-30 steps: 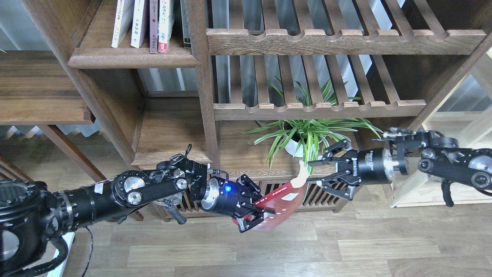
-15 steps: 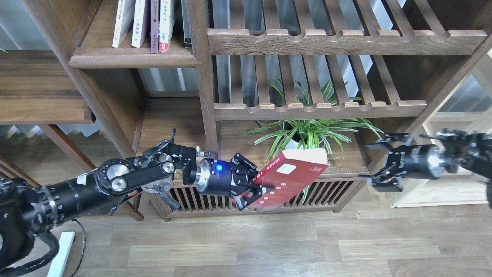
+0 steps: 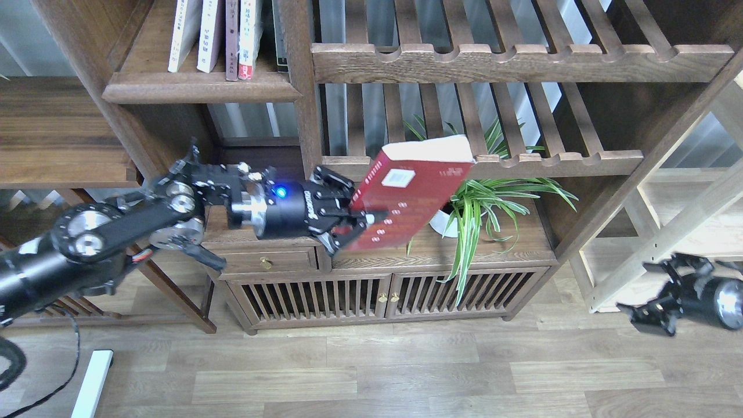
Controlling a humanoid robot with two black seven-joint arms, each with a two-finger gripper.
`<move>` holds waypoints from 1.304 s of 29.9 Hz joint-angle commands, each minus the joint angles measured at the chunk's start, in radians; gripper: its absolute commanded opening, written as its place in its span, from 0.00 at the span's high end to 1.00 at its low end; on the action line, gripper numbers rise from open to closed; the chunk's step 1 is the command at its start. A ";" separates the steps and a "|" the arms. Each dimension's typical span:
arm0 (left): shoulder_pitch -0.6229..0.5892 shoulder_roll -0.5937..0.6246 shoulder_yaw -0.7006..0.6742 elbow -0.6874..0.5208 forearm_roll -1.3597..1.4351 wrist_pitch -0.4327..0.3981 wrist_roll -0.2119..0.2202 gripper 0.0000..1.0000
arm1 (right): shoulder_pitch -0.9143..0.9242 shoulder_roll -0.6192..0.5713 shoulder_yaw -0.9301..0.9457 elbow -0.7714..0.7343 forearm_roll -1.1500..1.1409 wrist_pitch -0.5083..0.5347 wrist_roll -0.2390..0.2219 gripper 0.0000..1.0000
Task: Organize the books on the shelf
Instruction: 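Lift the red book with the left gripper up to the top shelf, then insert the red book upright beside the standing books with the left gripper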
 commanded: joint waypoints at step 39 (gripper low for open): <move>-0.036 0.988 -0.245 -0.358 -0.628 0.000 0.117 1.00 | -0.082 0.126 -0.013 -0.006 0.017 -0.205 0.000 0.00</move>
